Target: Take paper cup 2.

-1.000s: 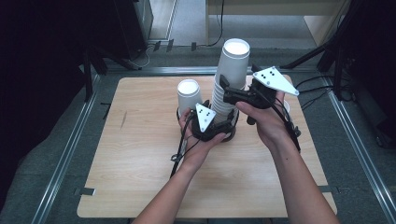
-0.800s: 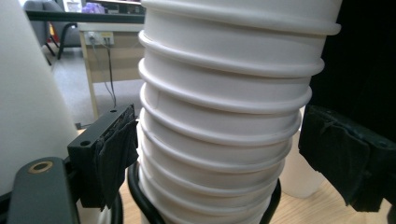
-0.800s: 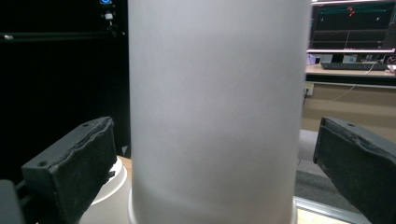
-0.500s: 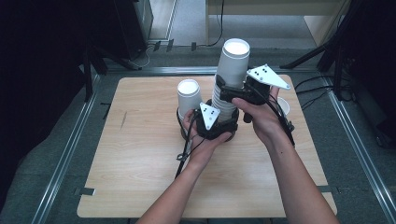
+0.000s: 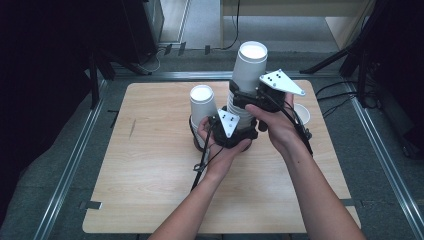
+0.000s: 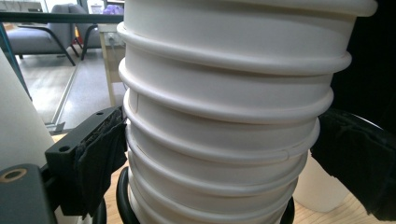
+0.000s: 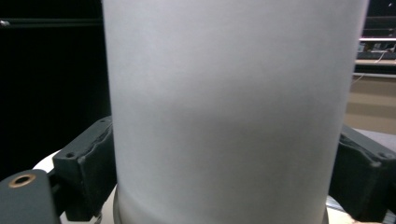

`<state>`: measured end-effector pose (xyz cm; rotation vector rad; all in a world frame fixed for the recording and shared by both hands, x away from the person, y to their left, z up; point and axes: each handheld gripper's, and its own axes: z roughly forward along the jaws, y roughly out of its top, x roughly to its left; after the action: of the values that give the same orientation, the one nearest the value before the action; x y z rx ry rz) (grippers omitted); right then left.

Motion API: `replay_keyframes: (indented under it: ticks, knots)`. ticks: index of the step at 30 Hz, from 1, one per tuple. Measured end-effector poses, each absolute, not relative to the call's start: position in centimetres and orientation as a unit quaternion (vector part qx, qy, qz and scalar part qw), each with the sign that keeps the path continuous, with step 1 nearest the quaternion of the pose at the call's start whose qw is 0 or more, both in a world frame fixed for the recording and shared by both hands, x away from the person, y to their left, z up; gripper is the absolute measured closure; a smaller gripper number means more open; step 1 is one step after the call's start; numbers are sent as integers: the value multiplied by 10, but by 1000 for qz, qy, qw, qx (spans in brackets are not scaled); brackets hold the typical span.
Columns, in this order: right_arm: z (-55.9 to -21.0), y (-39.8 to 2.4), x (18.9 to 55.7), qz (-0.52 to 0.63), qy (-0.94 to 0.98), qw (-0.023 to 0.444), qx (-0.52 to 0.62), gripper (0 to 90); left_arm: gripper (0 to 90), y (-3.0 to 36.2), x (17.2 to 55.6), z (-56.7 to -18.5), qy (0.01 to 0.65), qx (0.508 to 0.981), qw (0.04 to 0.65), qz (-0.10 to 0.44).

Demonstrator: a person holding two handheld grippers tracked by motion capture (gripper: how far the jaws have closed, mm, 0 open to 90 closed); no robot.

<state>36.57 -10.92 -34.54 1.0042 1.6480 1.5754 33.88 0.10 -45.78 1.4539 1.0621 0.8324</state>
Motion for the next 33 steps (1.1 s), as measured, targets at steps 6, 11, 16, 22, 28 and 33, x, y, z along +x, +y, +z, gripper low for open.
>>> replay_keyframes:
  ticks: [6,11,16,22,28,33]
  knots:
    - [-344,-110,366,600,625,315,387,100,45,1,339,-458,447,618,542,353]
    - [-341,-110,365,607,619,315,386,108,45,1,339,-458,447,617,543,353]
    - [-336,-109,365,610,610,322,389,109,46,2,338,-459,446,618,543,352]
    - [-330,-108,364,611,604,335,387,116,49,2,337,-460,446,621,541,352]
    - [-325,-106,361,610,596,357,380,122,48,2,337,-460,446,620,541,351]
    - [-320,-106,361,620,584,359,383,131,49,2,337,-460,447,620,540,351]
